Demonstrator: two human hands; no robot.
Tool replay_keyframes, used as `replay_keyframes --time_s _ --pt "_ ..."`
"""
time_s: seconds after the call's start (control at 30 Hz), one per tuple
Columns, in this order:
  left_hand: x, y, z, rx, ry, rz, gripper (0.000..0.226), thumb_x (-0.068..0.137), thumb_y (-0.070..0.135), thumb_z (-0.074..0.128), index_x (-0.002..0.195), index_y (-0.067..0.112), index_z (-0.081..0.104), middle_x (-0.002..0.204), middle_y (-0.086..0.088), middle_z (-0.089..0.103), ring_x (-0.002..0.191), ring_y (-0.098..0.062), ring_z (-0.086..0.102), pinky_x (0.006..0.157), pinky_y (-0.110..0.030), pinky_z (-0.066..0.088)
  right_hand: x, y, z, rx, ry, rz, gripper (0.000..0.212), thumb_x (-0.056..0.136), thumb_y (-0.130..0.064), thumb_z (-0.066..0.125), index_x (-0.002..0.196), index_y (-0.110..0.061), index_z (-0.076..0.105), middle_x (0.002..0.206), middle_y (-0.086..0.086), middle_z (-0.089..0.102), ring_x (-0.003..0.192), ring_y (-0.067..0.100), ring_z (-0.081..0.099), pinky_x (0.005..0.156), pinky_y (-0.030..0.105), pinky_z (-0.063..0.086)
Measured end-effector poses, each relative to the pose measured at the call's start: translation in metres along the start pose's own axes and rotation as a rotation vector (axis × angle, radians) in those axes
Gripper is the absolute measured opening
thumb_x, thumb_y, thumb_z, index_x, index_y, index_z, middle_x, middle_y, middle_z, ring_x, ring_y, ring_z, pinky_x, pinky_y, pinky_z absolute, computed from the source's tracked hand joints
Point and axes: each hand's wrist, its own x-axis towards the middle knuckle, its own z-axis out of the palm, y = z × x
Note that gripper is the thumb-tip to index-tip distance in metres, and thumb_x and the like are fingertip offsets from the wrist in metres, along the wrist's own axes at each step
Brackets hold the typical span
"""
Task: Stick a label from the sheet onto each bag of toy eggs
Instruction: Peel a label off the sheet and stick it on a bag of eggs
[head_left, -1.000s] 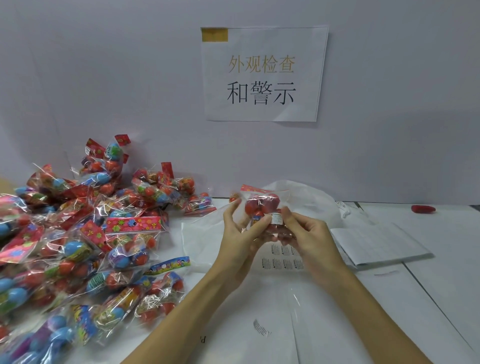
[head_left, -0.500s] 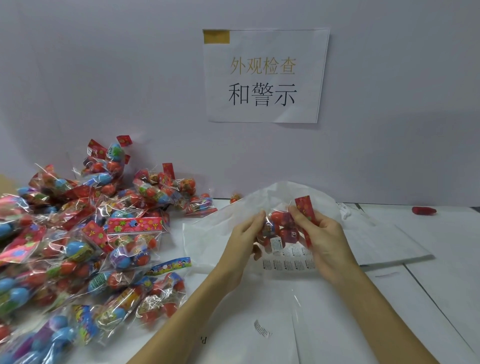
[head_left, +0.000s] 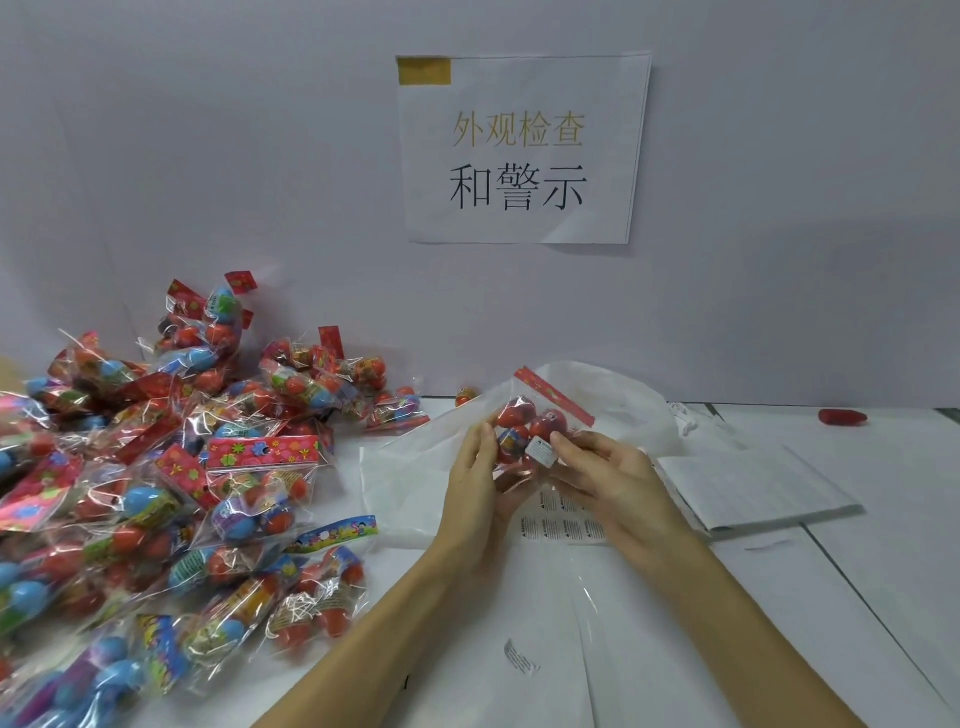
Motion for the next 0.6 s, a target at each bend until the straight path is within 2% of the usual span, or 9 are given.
replay_keyframes --time_s 0.1,0.2,0.3,0.37,0.47,0.53,0.6 --pt "0.002 0.002 -0.001 0.209 0.074 0.125 0.026 0.105 0.039 0.059 0.118 0.021 0.073 0.112 -0.005 0.077 0.103 -0.021 0.074 0.09 -0.036 0.062 0.004 -0.001 0.0 -0.095 0.088 -0.127 0.02 0.098 -0.017 0.071 0.113 -0.004 0.066 0.102 0.016 0.08 0.093 0.034 0.078 0.089 0.041 0.063" --pt "0.004 0.007 -0.003 0.207 0.111 0.129 0.039 0.094 0.046 0.074 0.121 0.018 0.072 0.111 -0.005 0.078 0.101 -0.02 0.075 0.084 -0.032 0.062 0.003 -0.006 -0.001 -0.225 -0.004 -0.222 0.011 0.098 -0.016 0.071 0.109 -0.016 0.068 0.1 0.016 0.078 0.082 0.035 0.078 0.073 0.038 0.064" --pt "0.006 0.015 -0.007 0.001 0.094 -0.022 0.031 0.087 0.034 0.08 0.104 0.009 0.079 0.107 -0.013 0.077 0.092 -0.025 0.07 0.079 -0.031 0.056 0.002 -0.005 0.0 -0.337 -0.078 -0.266 0.019 0.093 -0.035 0.075 0.108 -0.024 0.078 0.101 0.006 0.078 0.088 0.031 0.076 0.079 0.047 0.063" --pt "0.008 0.018 -0.009 -0.081 0.134 -0.062 0.032 0.082 0.03 0.082 0.105 0.008 0.079 0.106 -0.015 0.073 0.094 -0.028 0.063 0.084 -0.036 0.05 0.001 -0.003 0.003 -0.327 -0.069 -0.253 0.032 0.086 -0.045 0.074 0.108 -0.023 0.081 0.096 0.002 0.079 0.081 0.021 0.075 0.076 0.039 0.064" --pt "0.01 0.021 -0.011 -0.179 0.19 -0.035 0.037 0.083 0.027 0.08 0.115 0.008 0.077 0.11 -0.015 0.074 0.098 -0.03 0.063 0.085 -0.036 0.053 0.0 -0.003 0.005 -0.235 -0.067 -0.225 0.036 0.082 -0.045 0.075 0.108 -0.022 0.082 0.096 0.003 0.081 0.08 0.014 0.074 0.069 0.023 0.058" --pt "0.01 0.019 -0.01 -0.167 0.202 0.021 0.034 0.089 0.024 0.077 0.119 0.008 0.073 0.115 -0.015 0.075 0.1 -0.03 0.068 0.085 -0.035 0.058 0.002 0.0 0.006 -0.152 -0.049 -0.212 0.037 0.08 -0.043 0.078 0.109 -0.021 0.082 0.1 0.006 0.081 0.086 0.017 0.076 0.072 0.025 0.06" --pt "0.009 0.014 -0.01 -0.009 0.259 0.121 0.039 0.091 0.026 0.078 0.125 0.014 0.061 0.121 -0.013 0.071 0.106 -0.027 0.073 0.087 -0.033 0.061 0.003 0.004 0.005 -0.115 0.043 -0.237 0.037 0.079 -0.041 0.081 0.11 -0.02 0.08 0.102 0.006 0.08 0.09 0.021 0.077 0.077 0.029 0.061"
